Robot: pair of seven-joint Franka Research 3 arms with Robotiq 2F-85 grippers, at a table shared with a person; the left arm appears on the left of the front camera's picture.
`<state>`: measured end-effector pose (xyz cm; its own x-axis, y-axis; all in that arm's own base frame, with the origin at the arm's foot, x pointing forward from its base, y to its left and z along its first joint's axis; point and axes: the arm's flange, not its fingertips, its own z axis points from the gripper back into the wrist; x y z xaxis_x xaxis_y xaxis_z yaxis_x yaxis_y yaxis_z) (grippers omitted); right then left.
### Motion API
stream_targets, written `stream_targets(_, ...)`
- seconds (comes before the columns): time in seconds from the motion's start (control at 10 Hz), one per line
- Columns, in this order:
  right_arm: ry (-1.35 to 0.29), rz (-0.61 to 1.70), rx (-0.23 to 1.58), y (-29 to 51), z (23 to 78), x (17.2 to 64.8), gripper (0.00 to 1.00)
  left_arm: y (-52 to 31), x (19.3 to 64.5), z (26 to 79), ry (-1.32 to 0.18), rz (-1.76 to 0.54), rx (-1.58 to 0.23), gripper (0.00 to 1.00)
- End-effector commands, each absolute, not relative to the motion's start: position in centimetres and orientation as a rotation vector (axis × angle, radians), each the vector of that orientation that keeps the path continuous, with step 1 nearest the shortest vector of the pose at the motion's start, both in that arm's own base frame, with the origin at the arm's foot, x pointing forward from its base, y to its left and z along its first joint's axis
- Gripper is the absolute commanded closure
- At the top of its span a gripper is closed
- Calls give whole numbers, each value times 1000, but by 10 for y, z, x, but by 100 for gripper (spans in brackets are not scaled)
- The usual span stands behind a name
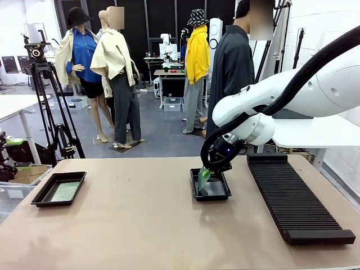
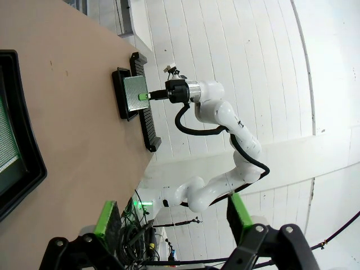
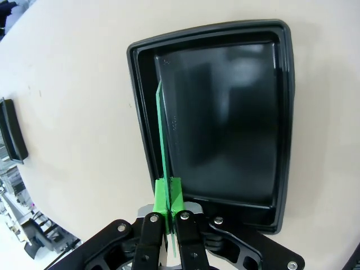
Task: Inspect and transfer BCBs to ESD trays.
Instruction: Pick up the Blank PCB from the PCB Rack and place it in the right ESD tray.
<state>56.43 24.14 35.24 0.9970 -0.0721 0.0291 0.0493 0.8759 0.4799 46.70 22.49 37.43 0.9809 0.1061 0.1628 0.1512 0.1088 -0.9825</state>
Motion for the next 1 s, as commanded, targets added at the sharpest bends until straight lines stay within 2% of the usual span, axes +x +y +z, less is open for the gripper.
stream_targets(0.0, -39, -30, 452, 245, 346, 567, 100, 225, 468, 377, -219, -36, -1465, 0)
stream_targets(0.4, -51, -28, 473, 242, 338, 568, 98, 225, 468, 377, -219, -36, -1465, 0)
stream_targets(0.5, -52, -32, 476, 240, 338, 568, 88, 225, 468, 377, -219, -36, -1465, 0)
stream_targets(0.6, -52, -34, 476, 238, 339, 568, 73, 225, 468, 377, -219, -36, -1465, 0)
stream_targets(0.9, -44, -15, 422, 248, 355, 573, 18, 225, 468, 377, -219, -36, -1465, 0)
